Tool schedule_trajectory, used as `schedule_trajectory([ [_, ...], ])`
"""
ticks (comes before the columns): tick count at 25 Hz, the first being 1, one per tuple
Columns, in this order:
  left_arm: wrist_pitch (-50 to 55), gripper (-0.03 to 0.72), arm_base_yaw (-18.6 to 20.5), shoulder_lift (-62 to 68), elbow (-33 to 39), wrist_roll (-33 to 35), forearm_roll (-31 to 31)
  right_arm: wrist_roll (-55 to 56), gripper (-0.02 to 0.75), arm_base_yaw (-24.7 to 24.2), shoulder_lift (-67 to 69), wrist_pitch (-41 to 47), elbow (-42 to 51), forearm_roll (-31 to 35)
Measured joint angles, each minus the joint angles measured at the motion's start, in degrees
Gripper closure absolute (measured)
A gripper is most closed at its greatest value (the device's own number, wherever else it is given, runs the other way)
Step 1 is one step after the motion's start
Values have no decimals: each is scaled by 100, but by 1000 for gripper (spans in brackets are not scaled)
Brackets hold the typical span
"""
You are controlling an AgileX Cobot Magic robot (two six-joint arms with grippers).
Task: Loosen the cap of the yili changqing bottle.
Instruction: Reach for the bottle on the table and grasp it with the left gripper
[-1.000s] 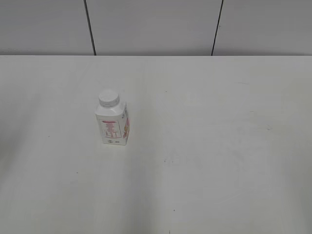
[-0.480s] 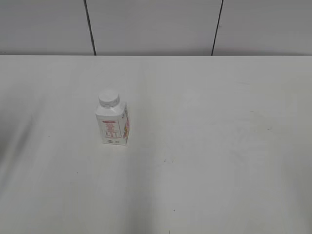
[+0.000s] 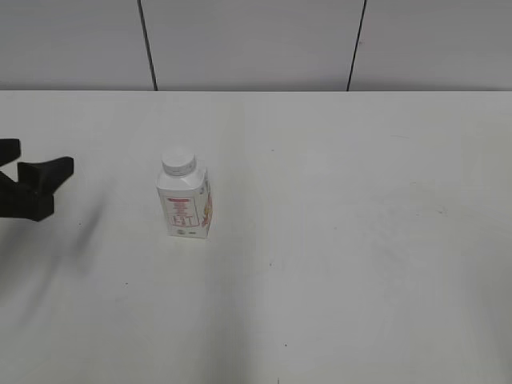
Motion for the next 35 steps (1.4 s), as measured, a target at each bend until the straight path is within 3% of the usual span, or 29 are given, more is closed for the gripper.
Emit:
schedule_trajectory([
  [13, -1500, 144, 0, 2173, -732, -343, 2492, 0, 152, 0, 0, 0, 0, 0],
  [23, -1861, 101, -34, 3196, -1723, -380, 3190, 0, 152, 0, 0, 0, 0, 0],
  [35, -1904, 100, -559, 3973, -2540, -385, 3358, 0, 152, 0, 0, 0, 0, 0],
])
